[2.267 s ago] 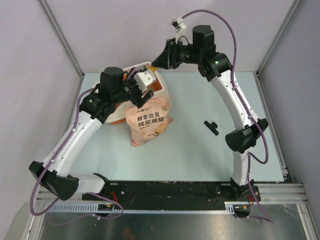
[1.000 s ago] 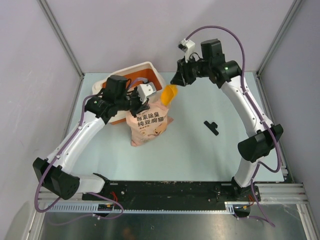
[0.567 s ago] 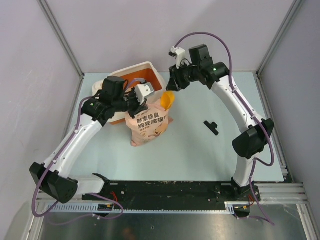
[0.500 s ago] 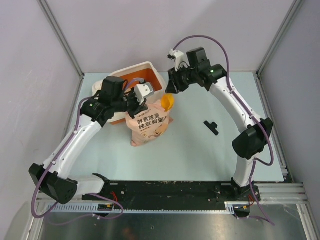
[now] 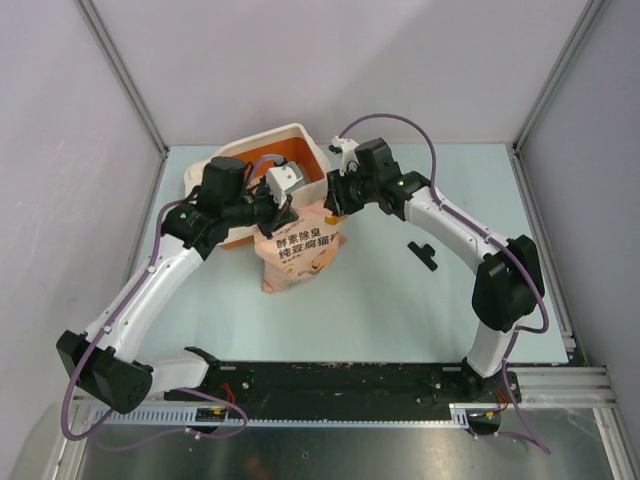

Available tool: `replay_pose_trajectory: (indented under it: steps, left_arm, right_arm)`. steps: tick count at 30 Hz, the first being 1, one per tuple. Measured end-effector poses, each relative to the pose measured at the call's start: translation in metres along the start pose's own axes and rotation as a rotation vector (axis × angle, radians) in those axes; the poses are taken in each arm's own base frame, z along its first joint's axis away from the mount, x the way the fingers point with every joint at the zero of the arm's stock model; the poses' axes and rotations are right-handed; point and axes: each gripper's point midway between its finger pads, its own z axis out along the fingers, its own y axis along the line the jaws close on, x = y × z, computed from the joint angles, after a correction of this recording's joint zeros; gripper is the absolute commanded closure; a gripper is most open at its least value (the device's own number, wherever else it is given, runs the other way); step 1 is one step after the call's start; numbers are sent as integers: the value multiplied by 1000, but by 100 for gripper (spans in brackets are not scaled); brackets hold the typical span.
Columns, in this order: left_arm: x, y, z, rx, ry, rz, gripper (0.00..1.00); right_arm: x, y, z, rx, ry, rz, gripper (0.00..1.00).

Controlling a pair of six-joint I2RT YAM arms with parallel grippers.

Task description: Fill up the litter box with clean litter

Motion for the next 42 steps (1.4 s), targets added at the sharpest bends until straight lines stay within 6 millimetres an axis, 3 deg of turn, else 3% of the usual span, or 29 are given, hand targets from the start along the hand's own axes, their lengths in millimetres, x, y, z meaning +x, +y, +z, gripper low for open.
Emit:
replay_pose_trajectory:
  steps: [11, 16, 24, 28, 34, 42]
  left_arm:
    - [1, 0, 3, -8, -16, -12, 100]
    - [3, -1, -3, -27, -31, 13, 100]
    - [6, 11, -8, -90, -14, 78, 100]
    - [5, 13, -9, -96, -6, 104, 100]
    - [5, 15, -11, -108, 8, 132, 100]
    - [9, 18, -19, -136, 33, 170, 100]
  right_arm:
    - [-1, 1, 9, -223, -49, 264, 100]
    - [-21, 0, -10, -361, -73, 415, 100]
    - [-53, -35, -47, -446, -143, 593, 100]
    - [-53, -44, -52, -477, -137, 655, 100]
    - [-44, -60, -45, -500, -100, 820, 100]
    - [-52, -55, -49, -578, -95, 850, 100]
